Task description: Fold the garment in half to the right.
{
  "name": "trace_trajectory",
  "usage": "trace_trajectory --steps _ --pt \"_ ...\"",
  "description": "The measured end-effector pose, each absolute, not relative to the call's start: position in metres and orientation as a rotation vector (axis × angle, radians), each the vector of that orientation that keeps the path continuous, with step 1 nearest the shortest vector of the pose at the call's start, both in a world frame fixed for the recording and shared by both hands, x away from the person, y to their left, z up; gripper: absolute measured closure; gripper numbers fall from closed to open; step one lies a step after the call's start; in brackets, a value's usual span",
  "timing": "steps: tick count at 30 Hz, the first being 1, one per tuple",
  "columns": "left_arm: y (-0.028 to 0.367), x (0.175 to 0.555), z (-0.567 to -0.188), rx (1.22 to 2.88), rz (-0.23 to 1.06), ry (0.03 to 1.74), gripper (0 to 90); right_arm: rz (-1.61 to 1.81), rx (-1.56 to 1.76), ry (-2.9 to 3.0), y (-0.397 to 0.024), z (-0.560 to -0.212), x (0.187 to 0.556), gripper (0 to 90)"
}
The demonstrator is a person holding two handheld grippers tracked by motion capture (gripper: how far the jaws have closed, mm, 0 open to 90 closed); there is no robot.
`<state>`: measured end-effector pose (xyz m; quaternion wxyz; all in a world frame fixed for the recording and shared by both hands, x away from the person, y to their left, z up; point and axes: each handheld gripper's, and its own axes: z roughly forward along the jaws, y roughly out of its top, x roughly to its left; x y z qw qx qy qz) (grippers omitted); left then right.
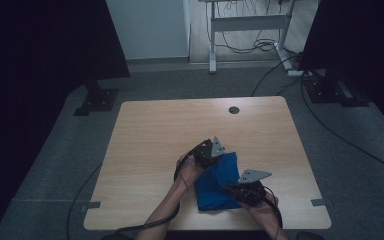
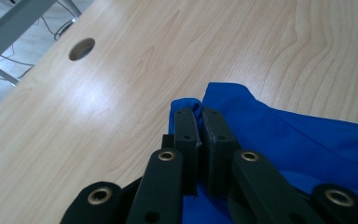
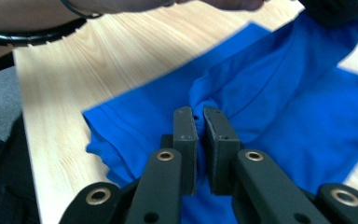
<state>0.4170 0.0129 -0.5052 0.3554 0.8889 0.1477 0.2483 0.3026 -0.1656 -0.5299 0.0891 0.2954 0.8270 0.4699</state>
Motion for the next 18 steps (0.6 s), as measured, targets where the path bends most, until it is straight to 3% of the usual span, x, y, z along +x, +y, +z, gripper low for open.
trace_trajectory --steps 10,14,18 --pt "0.004 0.432 -0.535 2.313 0.564 0.464 77.7 1.280 0.923 2.513 -0.171 -0.551 0.300 83.2" --pt "0.016 0.440 -0.539 2.225 0.510 0.586 62.8 1.246 0.929 2.513 -0.170 -0.556 0.299 82.8" --pt "0.030 0.440 -0.530 2.171 0.509 0.628 54.5 1.235 0.914 2.508 -0.169 -0.556 0.297 82.4"
